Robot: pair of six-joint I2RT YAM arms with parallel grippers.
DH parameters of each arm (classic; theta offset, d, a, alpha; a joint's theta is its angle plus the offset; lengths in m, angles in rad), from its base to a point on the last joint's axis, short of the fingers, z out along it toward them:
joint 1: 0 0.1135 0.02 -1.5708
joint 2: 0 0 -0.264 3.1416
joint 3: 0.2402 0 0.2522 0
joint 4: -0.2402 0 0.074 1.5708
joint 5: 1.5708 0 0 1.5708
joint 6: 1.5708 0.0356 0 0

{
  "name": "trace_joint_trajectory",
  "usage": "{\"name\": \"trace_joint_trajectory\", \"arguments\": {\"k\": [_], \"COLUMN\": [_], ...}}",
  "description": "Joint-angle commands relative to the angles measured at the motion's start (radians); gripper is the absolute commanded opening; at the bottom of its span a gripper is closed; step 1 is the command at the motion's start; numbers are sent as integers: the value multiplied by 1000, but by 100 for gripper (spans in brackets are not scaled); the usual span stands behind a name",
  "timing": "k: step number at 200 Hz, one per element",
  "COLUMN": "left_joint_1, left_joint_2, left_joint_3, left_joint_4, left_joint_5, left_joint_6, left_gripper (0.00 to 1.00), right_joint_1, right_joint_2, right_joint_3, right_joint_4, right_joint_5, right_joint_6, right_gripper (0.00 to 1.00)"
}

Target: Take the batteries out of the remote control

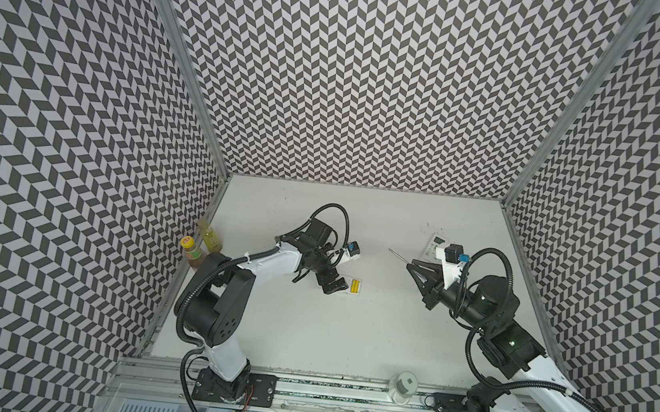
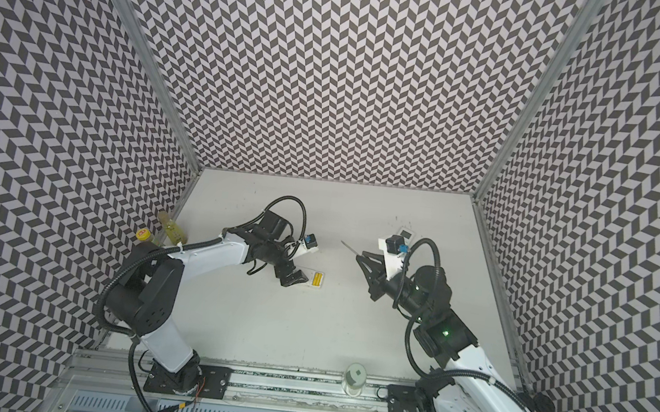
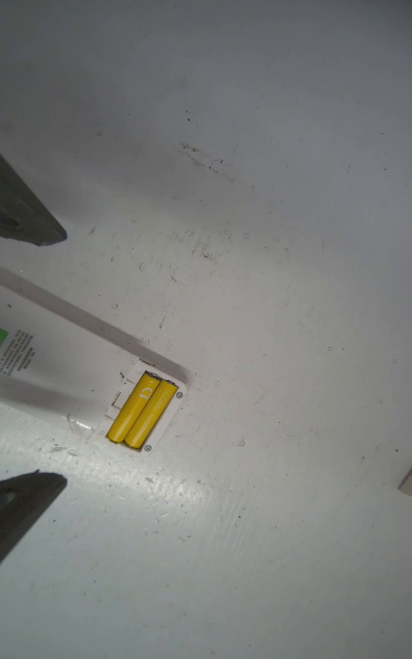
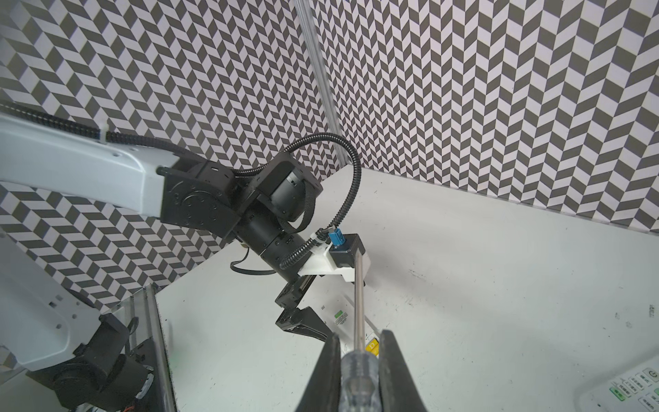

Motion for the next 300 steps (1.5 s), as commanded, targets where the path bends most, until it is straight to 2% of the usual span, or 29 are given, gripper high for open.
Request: {"name": "trace_joint_trajectory", "arguments": {"k": [1,57,83,103,128,152,174,215,259,277,300], "left_joint_1": [-26,-48,-64,-77,-103,-123,-154,-196,-204,-204,-204], "left_joint_2": [40,111,106,96,66,45,37,-66,-181,-228,-268], "left_joint_3": [36,45,17,-1,-20,-65,-68,-149,-268,-307,-360], "left_joint_4": [-91,-112,-111,-115,-104,-54,-68,-63,-20,-8,31], "left_joint_5": [-12,-59,-79,-86,-138,-164,-201,-171,-114,-90,-41], "left_joint_6": [79,101,108,115,102,97,91,92,89,91,86], "left_gripper": [100,99,94,85,64,60,57,56,51,51,48], "right_joint_1": [-3,-3,-3,-3,-3,-2,-3,-3,-3,-3,9], "right_joint_2": [-15,-23,-19,-23,-15,-18,-3,-1,7,3,-6], "right_joint_3": [-19,-24,-11,-27,-11,-30,0,7,36,53,48], "right_joint_4": [38,45,25,49,22,52,8,8,-78,-131,-163], "right_joint_5": [-11,-16,-9,-13,-2,-11,4,16,-11,-48,-20], "right_joint_6": [-12,-7,-11,-6,-11,-7,-25,-60,-170,-253,-340], "right_gripper": [0,0,0,0,0,0,0,0,0,0,0]}}
